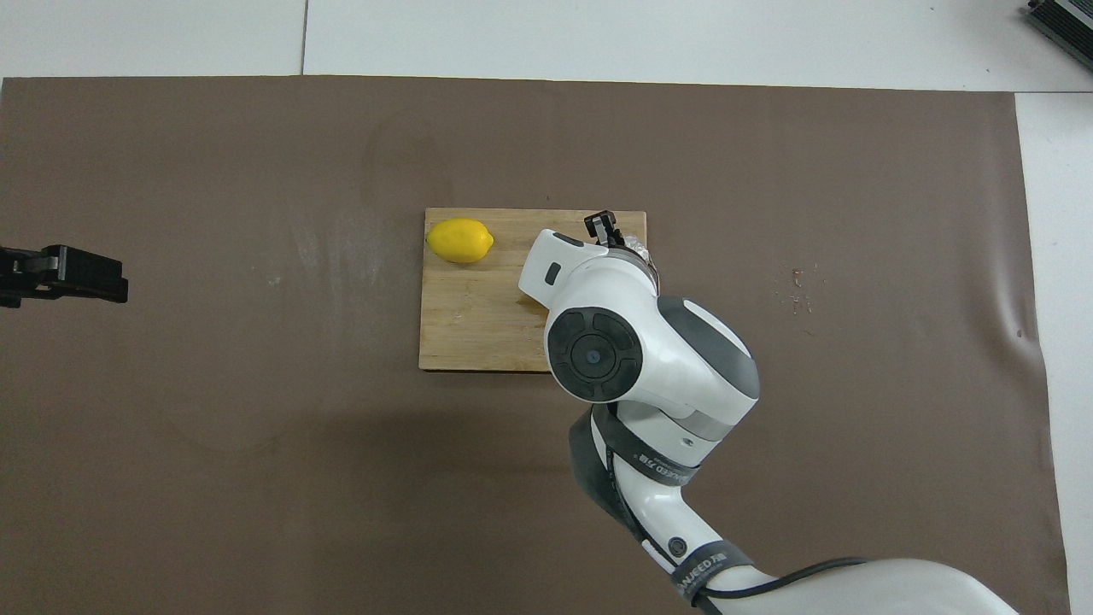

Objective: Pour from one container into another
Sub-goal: 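Tilt the white cup with the right gripper above the metal cup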

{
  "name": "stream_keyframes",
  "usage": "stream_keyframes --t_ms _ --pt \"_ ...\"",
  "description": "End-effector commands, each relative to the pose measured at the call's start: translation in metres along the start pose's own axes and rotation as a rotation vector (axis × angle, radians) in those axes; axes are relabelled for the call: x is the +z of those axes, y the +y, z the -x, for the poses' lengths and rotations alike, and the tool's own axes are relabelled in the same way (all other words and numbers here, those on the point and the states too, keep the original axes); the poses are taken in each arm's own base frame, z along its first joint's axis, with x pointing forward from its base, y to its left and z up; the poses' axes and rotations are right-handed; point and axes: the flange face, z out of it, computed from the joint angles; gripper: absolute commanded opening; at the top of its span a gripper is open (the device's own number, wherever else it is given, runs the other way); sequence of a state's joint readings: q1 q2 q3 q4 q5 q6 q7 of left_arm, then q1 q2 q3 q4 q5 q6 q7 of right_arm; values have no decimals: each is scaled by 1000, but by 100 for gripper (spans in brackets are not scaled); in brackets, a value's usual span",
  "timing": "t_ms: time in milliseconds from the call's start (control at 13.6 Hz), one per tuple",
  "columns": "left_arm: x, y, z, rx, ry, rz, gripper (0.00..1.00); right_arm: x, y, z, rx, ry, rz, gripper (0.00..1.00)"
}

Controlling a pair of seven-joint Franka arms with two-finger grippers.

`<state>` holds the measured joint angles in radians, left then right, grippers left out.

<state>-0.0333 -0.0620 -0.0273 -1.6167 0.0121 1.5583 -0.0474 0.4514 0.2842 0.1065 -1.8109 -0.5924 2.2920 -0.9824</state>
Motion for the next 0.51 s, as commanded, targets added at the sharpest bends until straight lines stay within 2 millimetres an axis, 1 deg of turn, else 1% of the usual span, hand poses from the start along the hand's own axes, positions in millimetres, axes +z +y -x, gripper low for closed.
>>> stream_keyframes --t_ms 0,147,220,294,441 --pt "-1 -3 9 1 -4 10 100 -8 4 8 29 -8 32 5" --pt "0 -3 8 1 -6 10 100 -7 3 9 28 -9 29 5" --pt "0 -3 8 1 -6 10 100 -6 3 13 35 -10 26 5" --pt "0 -3 9 1 -7 10 100 -11 4 17 42 -8 31 5" --pt "0 -3 8 1 -6 10 100 -16 5 17 84 29 16 5"
